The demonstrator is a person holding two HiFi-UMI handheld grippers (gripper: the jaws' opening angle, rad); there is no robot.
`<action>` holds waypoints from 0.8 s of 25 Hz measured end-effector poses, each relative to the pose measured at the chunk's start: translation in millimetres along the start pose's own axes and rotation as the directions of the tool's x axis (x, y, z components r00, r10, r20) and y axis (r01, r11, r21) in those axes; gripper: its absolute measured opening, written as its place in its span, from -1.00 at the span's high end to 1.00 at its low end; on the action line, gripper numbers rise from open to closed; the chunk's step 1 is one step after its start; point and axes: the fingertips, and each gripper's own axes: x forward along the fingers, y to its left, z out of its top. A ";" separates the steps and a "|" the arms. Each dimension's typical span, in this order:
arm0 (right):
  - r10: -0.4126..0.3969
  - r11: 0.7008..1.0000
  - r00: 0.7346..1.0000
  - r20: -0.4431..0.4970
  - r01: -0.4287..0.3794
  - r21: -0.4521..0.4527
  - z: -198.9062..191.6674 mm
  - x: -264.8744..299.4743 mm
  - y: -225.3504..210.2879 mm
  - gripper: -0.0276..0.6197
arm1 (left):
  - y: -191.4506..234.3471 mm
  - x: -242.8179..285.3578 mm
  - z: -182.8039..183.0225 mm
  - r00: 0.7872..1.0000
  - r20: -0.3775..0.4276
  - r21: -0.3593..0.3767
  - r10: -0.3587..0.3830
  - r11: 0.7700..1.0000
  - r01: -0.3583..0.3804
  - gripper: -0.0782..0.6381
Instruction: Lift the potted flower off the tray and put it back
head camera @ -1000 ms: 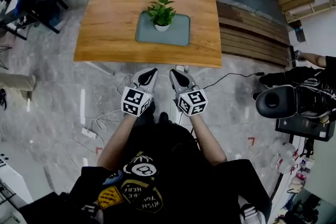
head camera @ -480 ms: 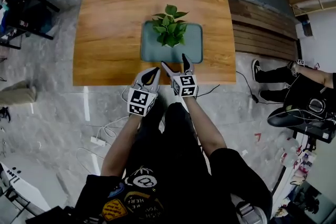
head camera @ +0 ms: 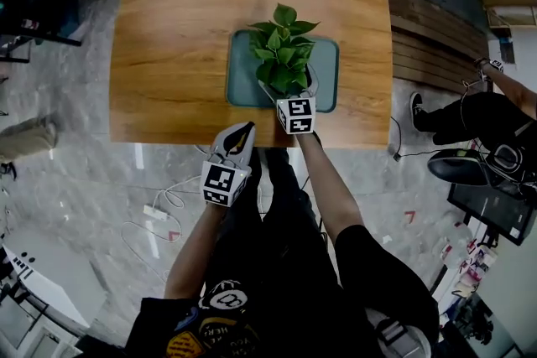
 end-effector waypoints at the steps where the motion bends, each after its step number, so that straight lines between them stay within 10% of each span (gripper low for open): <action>1: 0.013 1.000 1.000 0.006 -0.013 -0.013 3.3 3.8 2.6 -0.91 | 1.2 1.0 -2.6 1.000 -0.003 -0.007 0.011 1.000 -0.011 0.79; 20: 0.060 0.995 0.988 0.146 -0.048 -0.088 89.5 -29.2 4.0 -0.72 | 4.6 -19.8 64.0 0.989 0.093 -0.002 0.113 0.994 -0.113 0.79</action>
